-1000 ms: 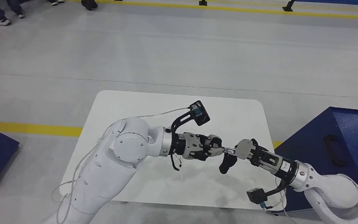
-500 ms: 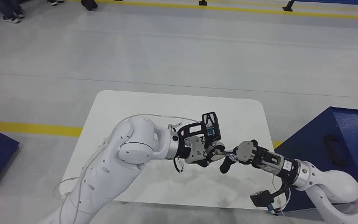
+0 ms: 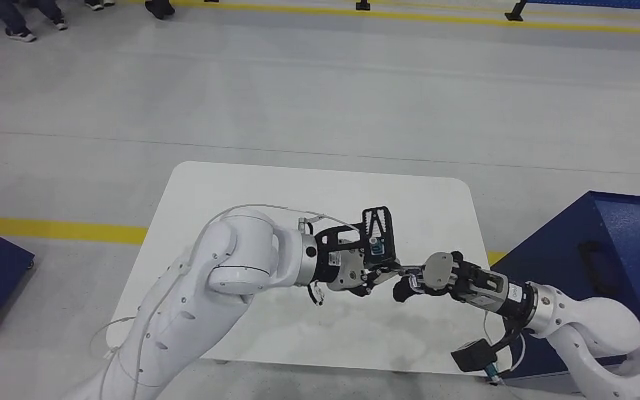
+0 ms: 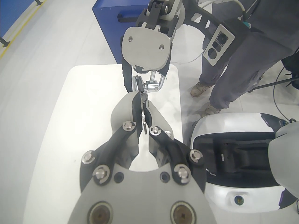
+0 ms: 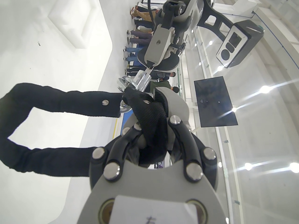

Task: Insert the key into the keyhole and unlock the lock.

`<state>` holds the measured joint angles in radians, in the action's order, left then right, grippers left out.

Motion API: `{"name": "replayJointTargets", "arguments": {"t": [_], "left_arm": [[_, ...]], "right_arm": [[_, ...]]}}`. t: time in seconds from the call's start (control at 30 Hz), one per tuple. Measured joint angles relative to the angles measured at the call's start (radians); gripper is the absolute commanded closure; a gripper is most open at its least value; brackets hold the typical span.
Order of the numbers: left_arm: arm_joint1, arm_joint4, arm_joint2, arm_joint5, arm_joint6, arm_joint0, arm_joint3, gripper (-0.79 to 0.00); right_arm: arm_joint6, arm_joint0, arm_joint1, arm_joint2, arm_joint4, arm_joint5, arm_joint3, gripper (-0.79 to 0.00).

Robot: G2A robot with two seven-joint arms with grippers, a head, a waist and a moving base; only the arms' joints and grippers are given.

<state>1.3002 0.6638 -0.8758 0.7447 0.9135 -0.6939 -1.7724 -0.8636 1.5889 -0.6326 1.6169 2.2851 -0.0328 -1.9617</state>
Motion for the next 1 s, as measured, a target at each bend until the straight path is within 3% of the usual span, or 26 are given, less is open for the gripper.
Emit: {"name": "replayJointTargets", "arguments": {"t": [0.33, 1.0], "left_arm": [[-0.007, 0.047, 0.006, 0.039, -0.056, 0.003, -0.004, 0.000], [-0.020, 0.096, 0.016, 0.028, -0.113, 0.003, -0.025, 0.000]], "right_arm": [[-0.024, -0.019, -0.010, -0.003, -0.033, 0.028, 0.018, 0.000], [-0.105, -0.083, -0.030, -0.036, -0.153, 0.127, 0.082, 0.000]]}}
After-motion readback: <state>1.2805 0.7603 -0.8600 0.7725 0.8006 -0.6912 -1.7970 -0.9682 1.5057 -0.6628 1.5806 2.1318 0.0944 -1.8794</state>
